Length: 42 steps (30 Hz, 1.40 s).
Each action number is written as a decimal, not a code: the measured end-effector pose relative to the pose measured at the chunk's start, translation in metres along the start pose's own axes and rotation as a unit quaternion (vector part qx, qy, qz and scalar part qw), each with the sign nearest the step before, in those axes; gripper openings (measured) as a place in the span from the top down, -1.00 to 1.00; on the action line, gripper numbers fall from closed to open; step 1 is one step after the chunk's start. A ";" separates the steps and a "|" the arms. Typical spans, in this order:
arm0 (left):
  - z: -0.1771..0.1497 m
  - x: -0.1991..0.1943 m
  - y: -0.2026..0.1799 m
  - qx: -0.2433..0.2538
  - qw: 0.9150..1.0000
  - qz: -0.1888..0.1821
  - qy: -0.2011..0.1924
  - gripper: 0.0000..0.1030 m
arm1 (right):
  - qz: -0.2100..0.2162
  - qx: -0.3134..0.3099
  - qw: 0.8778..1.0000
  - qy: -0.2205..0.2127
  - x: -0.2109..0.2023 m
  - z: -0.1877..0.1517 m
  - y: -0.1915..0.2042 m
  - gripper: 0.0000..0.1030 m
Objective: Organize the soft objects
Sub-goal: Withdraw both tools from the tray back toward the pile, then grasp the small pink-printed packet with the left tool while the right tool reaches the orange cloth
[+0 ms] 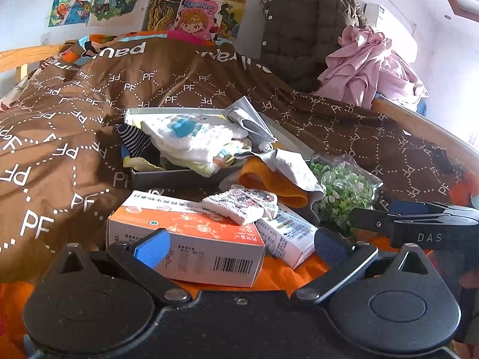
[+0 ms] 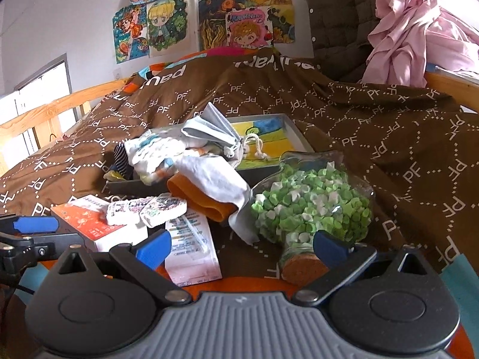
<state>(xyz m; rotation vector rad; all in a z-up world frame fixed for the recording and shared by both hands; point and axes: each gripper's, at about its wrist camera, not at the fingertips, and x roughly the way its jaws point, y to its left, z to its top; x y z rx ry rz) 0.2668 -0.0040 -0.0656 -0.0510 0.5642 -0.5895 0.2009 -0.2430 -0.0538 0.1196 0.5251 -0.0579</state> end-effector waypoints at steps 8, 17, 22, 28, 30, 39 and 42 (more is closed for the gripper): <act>-0.005 -0.004 0.003 0.002 1.000 0.009 0.003 -0.98 | 0.008 -0.002 1.000 0.005 0.003 -0.003 0.003 -0.99; -0.006 -0.006 0.003 0.016 1.000 0.007 -0.003 -0.98 | 0.014 -0.006 1.000 0.013 0.007 -0.004 0.008 -0.99; -0.006 -0.007 0.004 0.024 1.000 0.006 -0.005 -0.98 | 0.017 -0.007 1.000 0.014 0.009 -0.004 0.011 -0.99; -0.003 -0.005 0.005 0.031 0.999 0.003 -0.009 -0.98 | 0.020 -0.006 1.000 0.016 0.012 -0.002 0.013 -0.99; -0.001 -0.004 0.006 0.033 0.999 0.001 -0.011 -0.98 | 0.020 -0.006 1.000 0.016 0.013 -0.001 0.014 -0.99; 0.006 0.002 0.008 0.051 0.998 -0.009 -0.021 -0.98 | 0.015 -0.011 1.000 0.009 0.014 0.006 0.017 -0.99; 0.013 0.005 0.006 0.065 0.997 -0.014 -0.029 -0.98 | 0.014 -0.013 1.000 0.004 0.015 0.011 0.017 -0.99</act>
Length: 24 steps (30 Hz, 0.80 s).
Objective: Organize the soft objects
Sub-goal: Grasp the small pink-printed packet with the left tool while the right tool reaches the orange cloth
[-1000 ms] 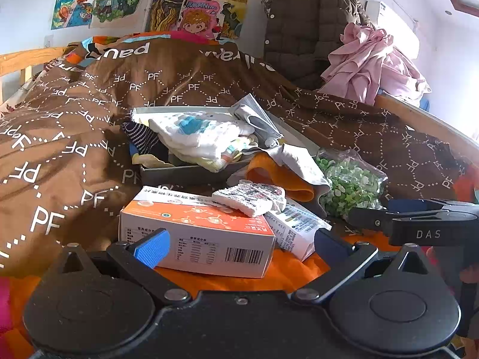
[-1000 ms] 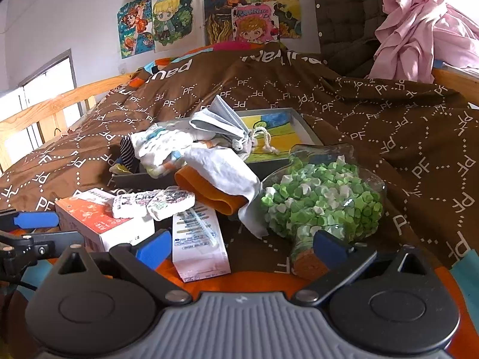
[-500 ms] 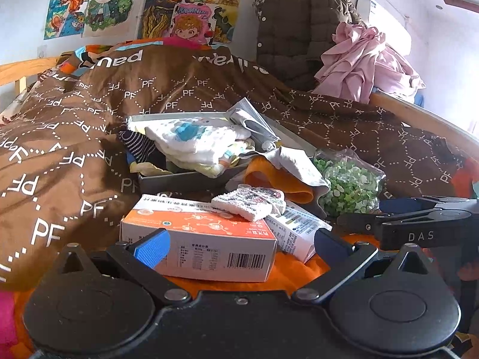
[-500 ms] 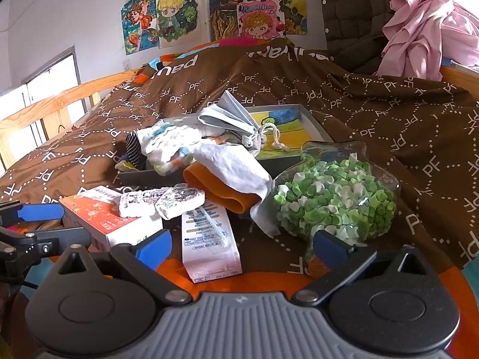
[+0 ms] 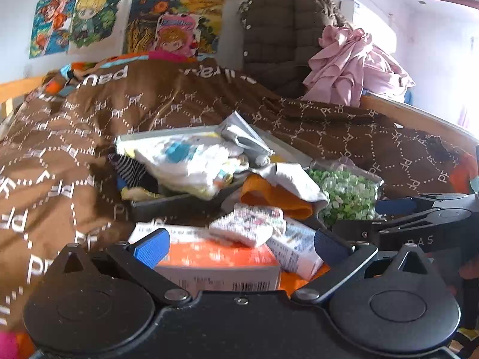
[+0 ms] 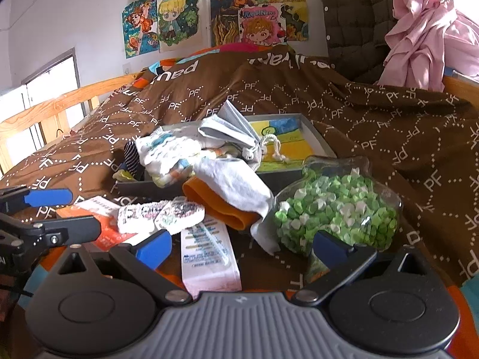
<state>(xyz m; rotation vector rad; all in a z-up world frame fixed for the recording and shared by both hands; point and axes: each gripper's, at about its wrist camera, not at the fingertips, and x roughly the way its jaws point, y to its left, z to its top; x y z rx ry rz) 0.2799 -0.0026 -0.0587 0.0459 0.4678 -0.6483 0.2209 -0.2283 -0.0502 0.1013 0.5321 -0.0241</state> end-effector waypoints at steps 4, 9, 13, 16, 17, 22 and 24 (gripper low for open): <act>0.008 0.005 0.000 0.013 1.000 -0.007 -0.009 -0.98 | -0.001 -0.004 1.000 0.000 0.003 0.004 0.000 -0.99; 0.016 0.016 0.001 0.034 0.999 -0.017 -0.005 -0.98 | -0.001 -0.020 1.000 0.001 0.011 0.010 0.001 -0.99; 0.023 0.028 0.004 0.044 0.999 -0.023 0.009 -0.98 | -0.002 -0.027 1.000 -0.002 0.021 0.021 -0.001 -0.99; 0.027 0.041 0.006 0.050 0.997 -0.038 0.035 -0.98 | 0.014 -0.022 1.000 0.001 0.030 0.032 -0.005 -0.99; 0.028 0.046 0.006 0.057 0.996 -0.043 0.045 -0.98 | 0.016 -0.024 1.000 0.001 0.033 0.035 -0.005 -0.99; 0.037 0.069 0.005 0.091 0.990 -0.074 0.081 -0.97 | 0.028 -0.045 0.999 0.005 0.048 0.048 -0.001 -0.99; 0.039 0.077 0.006 0.096 0.987 -0.089 0.093 -0.91 | 0.028 -0.052 0.998 0.008 0.055 0.052 0.001 -0.94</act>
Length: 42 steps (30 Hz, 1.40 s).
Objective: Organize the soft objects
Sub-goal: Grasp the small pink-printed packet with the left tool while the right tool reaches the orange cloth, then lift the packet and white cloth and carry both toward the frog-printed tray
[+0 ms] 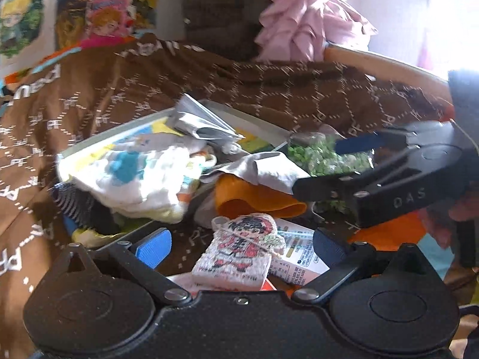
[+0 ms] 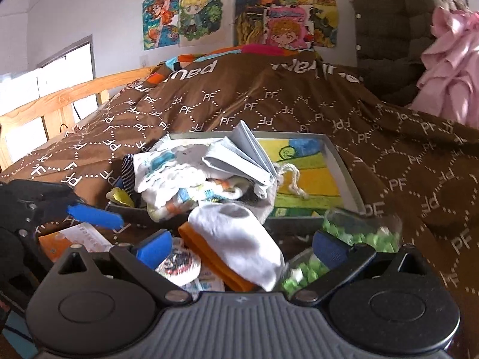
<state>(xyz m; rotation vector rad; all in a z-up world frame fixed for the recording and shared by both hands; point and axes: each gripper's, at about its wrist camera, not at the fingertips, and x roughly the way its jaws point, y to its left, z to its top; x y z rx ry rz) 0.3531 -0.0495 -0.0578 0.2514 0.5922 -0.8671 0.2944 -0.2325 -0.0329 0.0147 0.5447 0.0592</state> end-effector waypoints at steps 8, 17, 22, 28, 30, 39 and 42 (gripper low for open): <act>0.006 0.028 0.022 -0.049 0.997 -0.035 0.044 -0.47 | 0.001 -0.014 1.000 0.017 0.021 0.009 0.007 -0.65; -0.001 0.037 0.026 -0.071 0.994 -0.065 0.057 -0.20 | 0.007 -0.013 0.999 0.033 0.031 0.008 0.010 0.05; 0.000 0.036 0.025 -0.072 0.993 -0.071 0.052 -0.07 | 0.002 0.000 0.999 0.036 0.030 0.007 0.006 0.52; -0.002 0.032 0.029 -0.103 0.991 -0.076 0.043 0.20 | -0.013 -0.003 1.000 0.027 0.022 0.005 0.003 0.88; -0.003 0.031 0.032 -0.120 0.989 -0.080 0.040 0.31 | -0.018 -0.007 1.000 0.024 0.018 0.004 0.003 0.92; -0.008 0.020 0.026 -0.147 0.985 -0.087 0.019 0.65 | -0.048 -0.005 0.999 -0.003 -0.006 0.000 -0.001 0.96; -0.011 0.016 0.019 -0.146 0.984 -0.101 0.015 0.72 | -0.060 -0.004 0.998 -0.018 -0.018 0.000 -0.003 0.96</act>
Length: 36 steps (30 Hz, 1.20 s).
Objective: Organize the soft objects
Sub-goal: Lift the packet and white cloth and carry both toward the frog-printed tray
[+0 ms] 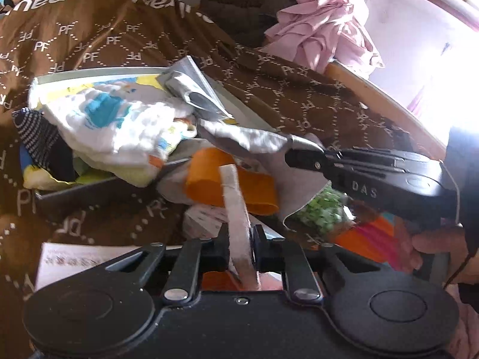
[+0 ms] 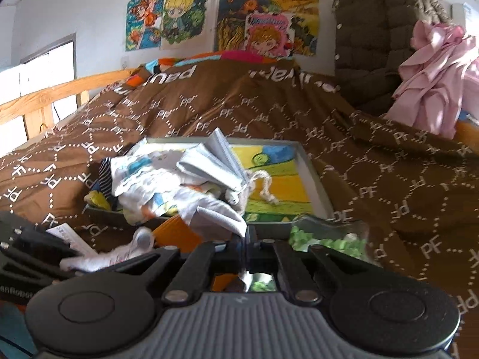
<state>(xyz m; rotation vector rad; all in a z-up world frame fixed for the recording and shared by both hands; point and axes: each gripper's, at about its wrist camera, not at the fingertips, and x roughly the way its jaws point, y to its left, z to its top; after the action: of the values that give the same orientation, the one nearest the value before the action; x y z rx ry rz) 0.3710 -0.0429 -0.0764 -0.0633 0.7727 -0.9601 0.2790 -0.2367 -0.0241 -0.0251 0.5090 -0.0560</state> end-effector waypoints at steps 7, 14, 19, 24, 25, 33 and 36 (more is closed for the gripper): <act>-0.004 -0.007 -0.012 0.012 1.000 -0.008 -0.007 0.73 | -0.021 0.003 0.999 -0.033 -0.020 0.014 -0.012 0.97; 0.019 -0.023 -0.006 0.013 0.998 0.007 -0.061 0.73 | -0.030 -0.018 0.997 -0.067 -0.024 0.055 -0.023 0.97; 0.047 -0.023 0.007 0.017 0.994 0.034 -0.103 0.73 | -0.034 -0.039 0.996 -0.078 -0.007 0.095 -0.029 0.97; 0.085 -0.014 0.014 0.052 0.987 0.064 -0.140 0.73 | -0.040 -0.060 0.994 -0.084 0.027 0.130 -0.027 0.97; 0.093 -0.012 0.016 0.055 0.985 0.071 -0.146 0.73 | -0.041 -0.065 0.994 -0.082 0.035 0.134 -0.026 0.97; 0.143 0.029 0.042 0.065 0.981 0.121 -0.135 0.73 | -0.029 -0.054 0.998 -0.022 0.108 0.146 -0.025 0.97; 0.148 0.042 0.056 0.045 0.984 0.127 -0.118 0.73 | -0.020 -0.047 0.999 -0.001 0.126 0.143 -0.025 0.97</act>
<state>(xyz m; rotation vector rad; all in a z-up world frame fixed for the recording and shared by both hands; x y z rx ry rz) 0.5164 -0.0820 -0.0125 0.0016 0.5034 -0.7275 0.4575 -0.2678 0.0407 -0.1280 0.5094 -0.0707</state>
